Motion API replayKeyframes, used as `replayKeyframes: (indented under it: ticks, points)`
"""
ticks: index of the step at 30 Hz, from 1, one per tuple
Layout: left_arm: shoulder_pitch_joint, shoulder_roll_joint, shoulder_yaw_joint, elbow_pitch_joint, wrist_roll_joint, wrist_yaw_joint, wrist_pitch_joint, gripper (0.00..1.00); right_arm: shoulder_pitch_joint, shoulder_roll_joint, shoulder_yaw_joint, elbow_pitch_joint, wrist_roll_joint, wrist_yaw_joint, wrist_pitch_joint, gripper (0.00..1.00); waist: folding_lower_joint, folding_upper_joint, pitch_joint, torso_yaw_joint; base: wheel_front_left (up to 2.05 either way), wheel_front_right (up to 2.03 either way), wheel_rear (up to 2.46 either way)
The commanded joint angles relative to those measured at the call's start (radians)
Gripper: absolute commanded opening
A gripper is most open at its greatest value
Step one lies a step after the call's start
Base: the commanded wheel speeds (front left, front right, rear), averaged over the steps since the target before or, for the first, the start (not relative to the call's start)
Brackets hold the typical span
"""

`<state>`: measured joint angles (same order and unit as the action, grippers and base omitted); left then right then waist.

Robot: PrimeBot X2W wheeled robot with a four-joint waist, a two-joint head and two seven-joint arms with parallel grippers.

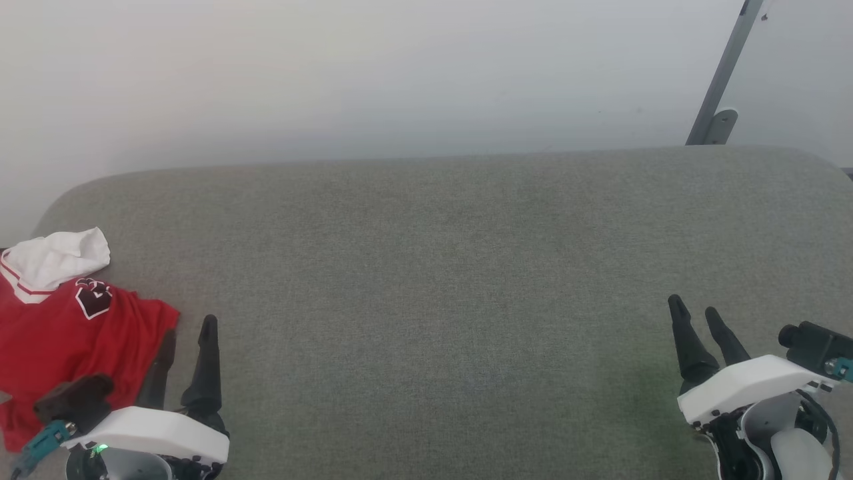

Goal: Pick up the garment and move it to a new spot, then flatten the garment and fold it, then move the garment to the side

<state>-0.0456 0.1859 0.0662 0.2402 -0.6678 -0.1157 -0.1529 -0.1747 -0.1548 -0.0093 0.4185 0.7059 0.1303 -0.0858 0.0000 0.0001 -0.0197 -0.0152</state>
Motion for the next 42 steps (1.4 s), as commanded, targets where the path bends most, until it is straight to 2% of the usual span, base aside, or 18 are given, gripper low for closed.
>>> replayKeyframes:
  ticks: [1, 42]
  points:
    - [-0.016, 0.006, 0.004, -0.008, 0.016, -0.005, -0.010, 1.00, -0.011, -0.004, -0.004, -0.011, -0.015, 0.000, -0.008, 1.00, 0.0000, -0.0001, 0.000, 0.000, 0.00, 0.00, 0.00]
    - [0.009, 0.053, -0.025, -0.018, 0.282, -0.015, -0.098, 1.00, -0.015, -0.013, -0.004, -0.009, -0.313, 0.001, -0.063, 1.00, 0.0000, -0.0001, -0.013, -0.013, 0.00, 0.00, 0.00]
